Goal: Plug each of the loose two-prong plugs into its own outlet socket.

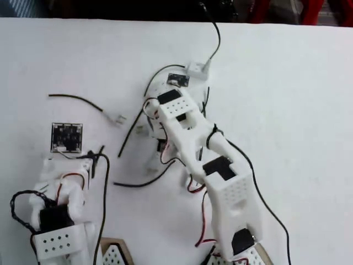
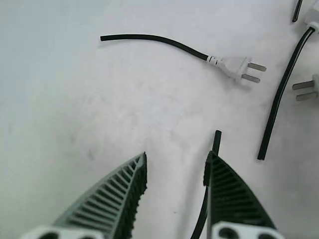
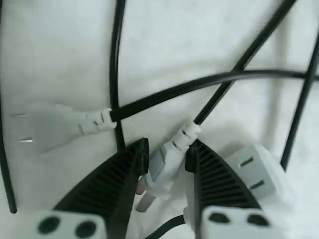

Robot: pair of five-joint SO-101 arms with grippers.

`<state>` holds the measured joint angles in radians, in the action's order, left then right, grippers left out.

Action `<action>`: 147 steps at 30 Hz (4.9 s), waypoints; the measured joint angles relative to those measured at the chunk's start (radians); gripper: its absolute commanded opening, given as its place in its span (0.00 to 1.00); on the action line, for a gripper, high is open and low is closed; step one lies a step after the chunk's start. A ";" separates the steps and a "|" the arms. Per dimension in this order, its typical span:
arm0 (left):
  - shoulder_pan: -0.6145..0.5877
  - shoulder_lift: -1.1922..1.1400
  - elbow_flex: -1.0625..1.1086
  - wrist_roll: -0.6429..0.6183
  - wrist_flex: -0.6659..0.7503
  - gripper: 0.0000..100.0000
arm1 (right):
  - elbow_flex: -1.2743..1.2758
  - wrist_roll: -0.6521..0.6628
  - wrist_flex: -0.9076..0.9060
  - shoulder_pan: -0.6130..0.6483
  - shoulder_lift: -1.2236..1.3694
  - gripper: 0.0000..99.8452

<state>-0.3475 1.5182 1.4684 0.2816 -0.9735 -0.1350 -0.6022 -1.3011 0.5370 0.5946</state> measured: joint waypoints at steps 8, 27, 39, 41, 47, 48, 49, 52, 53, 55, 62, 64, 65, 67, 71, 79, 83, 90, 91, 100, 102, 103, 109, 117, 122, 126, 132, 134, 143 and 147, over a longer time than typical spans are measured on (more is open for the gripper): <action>0.000 0.000 0.000 0.000 0.000 0.19 | 0.011 0.000 -0.009 -0.018 -0.002 0.02; 0.000 0.000 0.000 0.000 0.000 0.19 | -0.002 0.344 -0.333 -0.097 -0.344 0.02; 0.000 0.000 0.000 0.000 0.000 0.19 | -0.002 0.585 -0.400 -0.433 -0.456 0.02; 0.000 0.000 0.000 0.000 0.000 0.19 | -0.002 0.617 -0.400 -0.480 -0.474 0.02; 0.000 0.000 0.000 0.000 0.000 0.19 | -0.002 0.649 -0.407 -0.554 -0.552 0.02; 0.000 0.000 0.000 0.000 0.000 0.19 | -0.002 0.649 -0.407 -0.562 -0.572 0.02; 0.000 0.000 0.000 0.000 0.000 0.19 | -0.002 0.649 -0.407 -0.569 -0.592 0.02; 0.000 0.000 0.000 0.000 0.000 0.19 | -0.002 0.649 -0.407 -0.586 -0.671 0.02; 0.000 0.000 0.000 0.000 0.000 0.19 | -0.002 0.649 -0.407 -0.591 -0.698 0.02; 0.000 0.000 0.000 0.000 0.000 0.19 | -0.002 0.649 -0.407 -0.601 -0.755 0.02; 0.000 0.000 0.000 0.000 0.000 0.19 | -0.002 0.649 -0.344 -0.634 -0.852 0.02; 0.000 0.000 0.000 0.000 0.000 0.19 | 0.005 0.649 -0.307 -0.637 -0.850 0.02; 0.000 0.000 0.000 0.000 0.000 0.19 | 0.020 0.649 -0.282 -0.637 -0.845 0.02; 0.000 0.000 0.000 0.000 0.000 0.19 | 0.075 0.643 -0.221 -0.631 -0.822 0.02; 0.000 0.000 0.000 0.000 0.000 0.19 | 0.241 0.615 -0.034 -0.634 -0.764 0.02; 0.000 0.000 0.000 0.000 0.000 0.19 | 0.542 0.712 0.209 -0.626 -0.740 0.02; 0.000 0.000 0.000 0.000 0.000 0.19 | 0.644 0.775 0.229 -0.591 -0.740 0.02; 0.000 0.000 0.000 0.000 0.000 0.19 | 0.756 0.789 0.233 -0.511 -0.740 0.02; 0.000 0.000 0.000 0.000 0.000 0.19 | 0.769 0.789 0.235 -0.497 -0.740 0.02; 0.000 0.000 0.000 0.000 0.000 0.19 | 0.801 0.789 0.242 -0.419 -0.586 0.02; 0.000 0.000 0.000 0.000 0.000 0.19 | 0.775 0.789 0.224 -0.423 -0.554 0.02; 0.000 0.000 0.000 0.000 0.000 0.19 | 0.758 0.789 0.210 -0.423 -0.542 0.02; 0.000 0.000 0.000 0.000 0.000 0.19 | 0.678 0.789 0.086 -0.422 -0.502 0.02; 0.000 0.000 0.000 0.000 0.000 0.19 | 0.663 0.789 0.038 -0.422 -0.500 0.09; 0.000 0.000 0.000 0.000 0.000 0.19 | 0.663 0.790 0.038 -0.420 -0.500 0.07; 0.000 0.000 0.000 0.000 0.000 0.19 | 0.663 0.790 0.034 -0.420 -0.500 0.07; 0.000 0.000 0.000 0.000 0.000 0.19 | 0.663 0.790 -0.037 -0.420 -0.500 0.07; 0.000 0.000 0.000 0.000 0.000 0.19 | 0.663 0.790 -0.040 -0.420 -0.500 0.07; 0.000 0.000 0.000 0.000 0.000 0.19 | 0.663 0.790 -0.080 -0.420 -0.500 0.07; 0.000 0.000 0.000 0.000 0.000 0.19 | 0.663 0.790 -0.106 -0.420 -0.500 0.03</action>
<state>-0.3475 1.5182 1.4684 0.2816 -0.9735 0.5278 0.1880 -1.4070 0.1166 0.0944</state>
